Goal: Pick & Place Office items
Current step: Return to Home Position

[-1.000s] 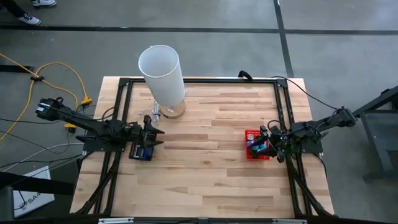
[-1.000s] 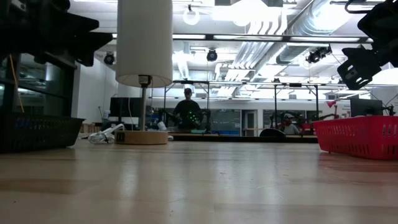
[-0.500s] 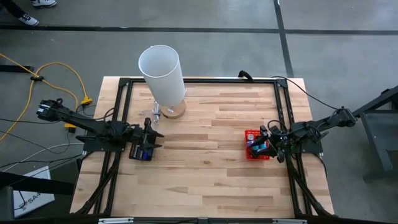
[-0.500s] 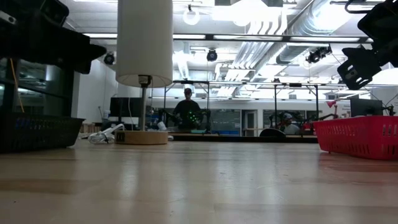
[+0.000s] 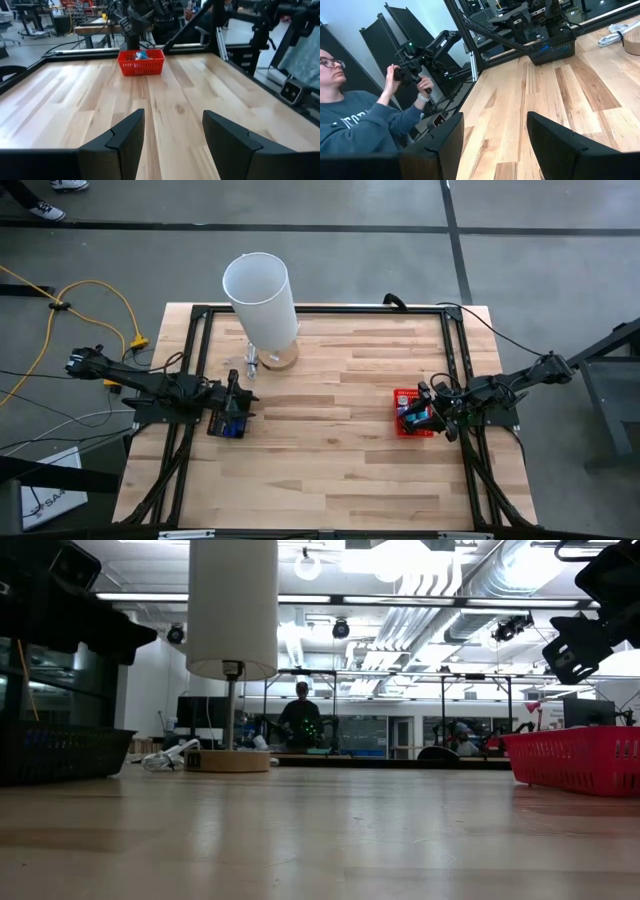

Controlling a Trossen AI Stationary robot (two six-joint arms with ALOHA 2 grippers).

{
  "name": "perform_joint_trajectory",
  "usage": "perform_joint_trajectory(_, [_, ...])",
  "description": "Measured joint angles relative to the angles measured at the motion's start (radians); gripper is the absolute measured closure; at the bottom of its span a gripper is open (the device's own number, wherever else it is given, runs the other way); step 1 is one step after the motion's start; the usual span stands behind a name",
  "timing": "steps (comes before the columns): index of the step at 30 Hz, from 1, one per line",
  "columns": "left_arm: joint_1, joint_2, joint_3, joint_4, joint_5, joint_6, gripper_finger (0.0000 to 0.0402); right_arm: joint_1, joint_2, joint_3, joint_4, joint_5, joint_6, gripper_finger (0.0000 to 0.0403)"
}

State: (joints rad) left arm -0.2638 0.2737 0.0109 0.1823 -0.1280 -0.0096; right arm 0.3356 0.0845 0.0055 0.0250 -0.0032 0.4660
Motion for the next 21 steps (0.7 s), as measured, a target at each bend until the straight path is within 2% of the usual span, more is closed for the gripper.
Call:
perform_joint_trajectory(9, [0.000,-0.135,0.000,-0.171,0.038,0.022,0.0208,0.000,0.000,0.000,0.000,0.000,0.000,0.0199])
perform_joint_trajectory(15, [0.000,-0.146,0.000,-0.180,0.110,0.025,0.0208,0.000,0.000,0.000,0.001,0.000,0.000,0.0199])
perform_joint_trajectory(21, [0.000,-0.141,0.000,-0.182,0.114,0.013,0.0208,0.000,0.000,0.000,0.001,0.000,0.000,0.0199])
